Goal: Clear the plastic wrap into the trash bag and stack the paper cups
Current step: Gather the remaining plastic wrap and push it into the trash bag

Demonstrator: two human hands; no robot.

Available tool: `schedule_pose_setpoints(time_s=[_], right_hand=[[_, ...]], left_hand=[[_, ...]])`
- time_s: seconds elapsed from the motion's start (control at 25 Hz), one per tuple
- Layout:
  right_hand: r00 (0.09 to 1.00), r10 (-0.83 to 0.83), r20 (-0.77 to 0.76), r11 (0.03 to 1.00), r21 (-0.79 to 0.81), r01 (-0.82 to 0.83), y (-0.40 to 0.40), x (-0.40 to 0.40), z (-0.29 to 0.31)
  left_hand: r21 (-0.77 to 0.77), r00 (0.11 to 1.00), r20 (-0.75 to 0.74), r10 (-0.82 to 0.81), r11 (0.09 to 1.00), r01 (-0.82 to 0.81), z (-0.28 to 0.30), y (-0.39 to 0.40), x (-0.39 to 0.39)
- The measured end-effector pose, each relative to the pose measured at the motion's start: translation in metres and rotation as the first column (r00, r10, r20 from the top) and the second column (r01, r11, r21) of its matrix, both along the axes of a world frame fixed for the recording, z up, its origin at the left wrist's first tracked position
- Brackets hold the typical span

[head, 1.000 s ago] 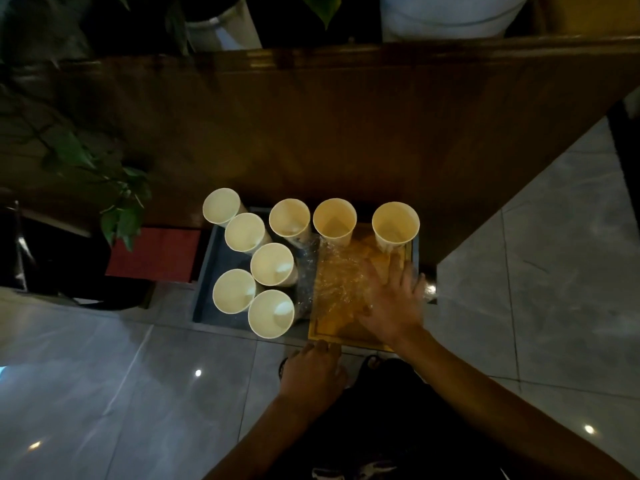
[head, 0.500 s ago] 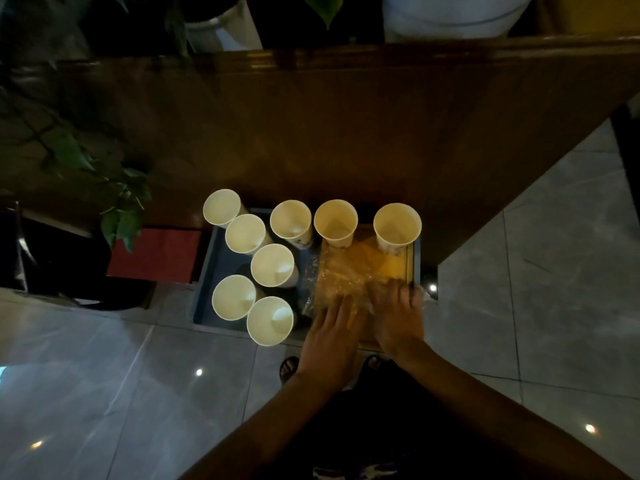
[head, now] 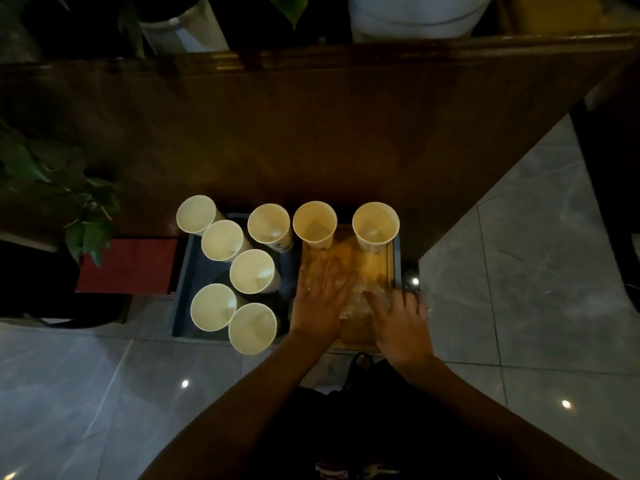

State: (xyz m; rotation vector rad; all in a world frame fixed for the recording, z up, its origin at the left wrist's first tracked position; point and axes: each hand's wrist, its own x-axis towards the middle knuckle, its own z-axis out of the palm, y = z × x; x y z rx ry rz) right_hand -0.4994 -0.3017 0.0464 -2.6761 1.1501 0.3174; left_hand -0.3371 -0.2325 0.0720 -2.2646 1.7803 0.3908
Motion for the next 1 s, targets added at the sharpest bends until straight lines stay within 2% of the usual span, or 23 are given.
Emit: schedule_pose_setpoints(time_s=[0.08,0.2,0.32,0.4,0.48,0.68,0.76,0.88,1.0], right_hand=[[0.998,0.033,0.054,0.999,0.006,-0.034,-0.001,-0.015,0.002],[0.986,0.005,0.165,0.994,0.107,-0.023,-0.002,-0.035,0.002],[0.949,-0.004,0.314,0.995,0.098,-0.029,0.001,-0.047,-0.002],[0.928,0.014,0.372,0.996,0.077,-0.046,0.006,-0.050,-0.004],[0.920,0.030,0.392,0.997,0.057,-0.057,0.008,-0.052,-0.006],[0.936,0.060,0.348,0.997,0.026,-0.073,0.004,-0.051,-0.004],[0.954,0.034,0.297,0.996,0.071,-0.058,0.000,-0.049,0.000],[0.986,-0.019,0.167,0.977,0.213,-0.017,-0.006,-0.041,0.007],[1.000,0.000,-0.018,0.952,0.305,0.006,-0.013,-0.035,0.006]], left_hand=[[0.024,0.998,-0.035,-0.045,0.999,0.045,-0.001,-0.003,-0.003],[0.068,0.996,-0.063,-0.058,0.996,0.062,-0.003,-0.001,-0.008],[0.120,0.993,-0.096,-0.071,0.989,0.083,-0.003,0.000,-0.011],[0.192,0.992,-0.099,-0.080,0.976,0.098,0.001,-0.003,-0.012],[0.198,0.993,-0.079,-0.087,0.975,0.101,0.005,-0.004,-0.013],[0.194,0.998,-0.054,-0.016,0.981,0.026,0.014,-0.006,-0.014],[0.191,0.996,-0.084,0.027,0.981,-0.010,0.019,-0.009,-0.017],[0.200,0.982,-0.176,0.072,0.979,-0.035,0.019,-0.008,-0.018],[0.223,0.950,-0.261,0.171,0.968,-0.114,0.019,-0.006,-0.019]])
